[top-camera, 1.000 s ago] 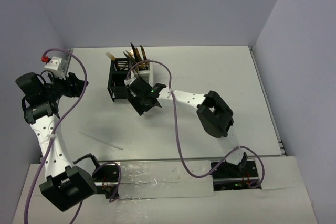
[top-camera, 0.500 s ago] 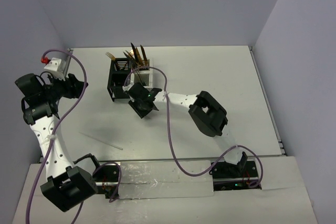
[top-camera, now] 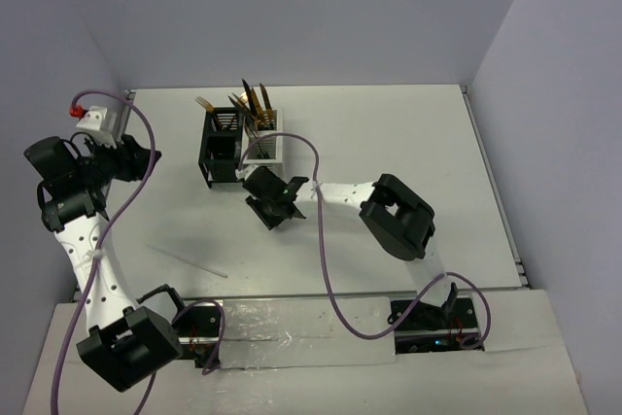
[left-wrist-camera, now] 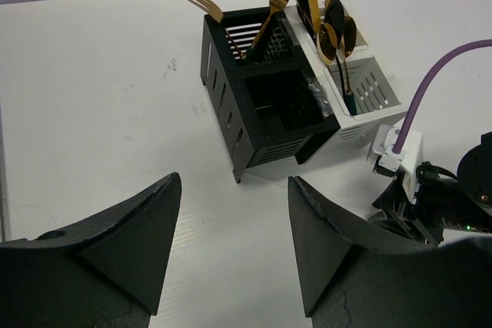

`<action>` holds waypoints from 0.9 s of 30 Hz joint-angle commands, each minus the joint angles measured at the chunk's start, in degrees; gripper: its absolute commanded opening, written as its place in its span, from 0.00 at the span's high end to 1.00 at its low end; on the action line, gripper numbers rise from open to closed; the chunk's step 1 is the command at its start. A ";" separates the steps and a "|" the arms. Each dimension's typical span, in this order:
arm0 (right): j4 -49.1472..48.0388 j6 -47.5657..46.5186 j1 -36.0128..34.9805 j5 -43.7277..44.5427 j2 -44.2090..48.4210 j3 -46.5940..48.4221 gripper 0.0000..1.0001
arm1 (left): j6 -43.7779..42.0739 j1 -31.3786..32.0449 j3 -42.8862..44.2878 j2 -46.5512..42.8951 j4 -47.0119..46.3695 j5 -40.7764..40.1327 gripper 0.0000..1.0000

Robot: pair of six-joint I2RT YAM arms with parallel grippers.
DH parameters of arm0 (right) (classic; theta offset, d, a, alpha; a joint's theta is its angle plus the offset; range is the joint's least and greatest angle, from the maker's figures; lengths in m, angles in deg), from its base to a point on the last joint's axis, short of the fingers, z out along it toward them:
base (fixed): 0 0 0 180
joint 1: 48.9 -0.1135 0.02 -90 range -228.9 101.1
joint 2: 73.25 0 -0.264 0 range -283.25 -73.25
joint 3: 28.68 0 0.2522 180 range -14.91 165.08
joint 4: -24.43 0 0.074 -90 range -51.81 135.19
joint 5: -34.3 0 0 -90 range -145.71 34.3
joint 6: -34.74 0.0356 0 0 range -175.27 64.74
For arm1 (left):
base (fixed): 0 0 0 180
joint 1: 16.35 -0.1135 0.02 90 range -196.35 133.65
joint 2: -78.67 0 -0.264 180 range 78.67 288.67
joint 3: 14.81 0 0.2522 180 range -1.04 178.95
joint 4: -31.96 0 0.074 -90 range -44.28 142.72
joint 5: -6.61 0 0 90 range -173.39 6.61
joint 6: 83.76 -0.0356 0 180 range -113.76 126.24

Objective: Sort the eating utensils into containers

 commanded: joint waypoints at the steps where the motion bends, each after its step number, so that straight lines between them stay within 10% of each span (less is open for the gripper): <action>1: 3.20 0.55 -0.38 2.08 -0.38 -2.98 0.63 | 1.35 -0.72 -0.01 0.05 -3.11 2.27 0.33; 14: 4.69 -1.65 -1.79 -0.55 -2.05 -4.21 1.00 | -0.41 -1.33 0.87 -0.13 -1.87 1.13 0.33; 27: 8.38 2.48 -5.39 -2.48 10.78 -22.22 1.00 | -0.32 -2.04 0.95 0.31 -2.40 1.48 0.33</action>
